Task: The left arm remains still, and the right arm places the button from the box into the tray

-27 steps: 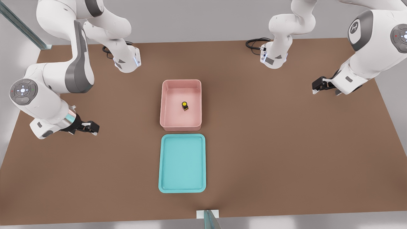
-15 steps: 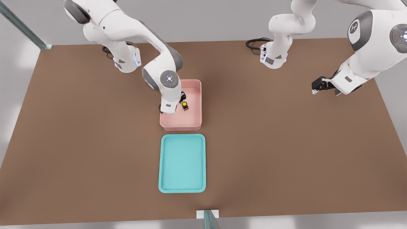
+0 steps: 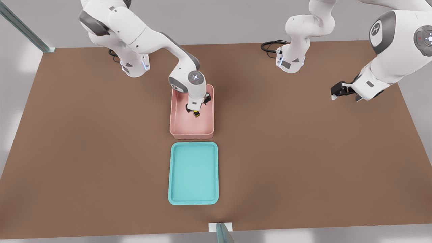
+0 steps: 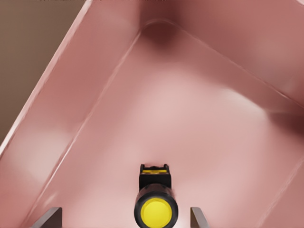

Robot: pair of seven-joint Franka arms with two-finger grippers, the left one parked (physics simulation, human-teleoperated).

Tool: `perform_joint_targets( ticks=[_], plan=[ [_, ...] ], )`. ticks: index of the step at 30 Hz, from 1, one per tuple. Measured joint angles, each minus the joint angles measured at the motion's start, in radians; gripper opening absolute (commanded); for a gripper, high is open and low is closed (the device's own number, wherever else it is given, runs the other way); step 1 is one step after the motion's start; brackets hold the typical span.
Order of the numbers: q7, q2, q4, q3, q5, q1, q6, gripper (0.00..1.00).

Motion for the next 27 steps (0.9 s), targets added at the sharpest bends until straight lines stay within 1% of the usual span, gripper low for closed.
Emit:
perform_joint_targets(
  ticks=[10, 18, 20, 21, 22, 25, 26, 27],
  plan=[
    [0.116, 0.020, -0.028, -0.033, -0.109, -0.003, 0.072, 1.00],
    [0.171, 0.075, -0.036, -0.045, -0.169, 0.000, 0.087, 0.99],
    [0.182, 0.083, -0.035, -0.049, -0.175, 0.002, 0.092, 0.79],
    [0.186, 0.084, -0.034, -0.050, -0.177, 0.002, 0.095, 0.73],
    [0.191, 0.085, -0.034, -0.050, -0.178, 0.003, 0.096, 0.61],
    [0.202, 0.086, -0.034, -0.052, -0.179, 0.002, 0.100, 0.40],
    [0.203, 0.086, -0.034, -0.053, -0.177, 0.002, 0.102, 0.37],
    [0.205, 0.085, -0.033, -0.054, -0.176, 0.001, 0.103, 0.36]
  ],
)
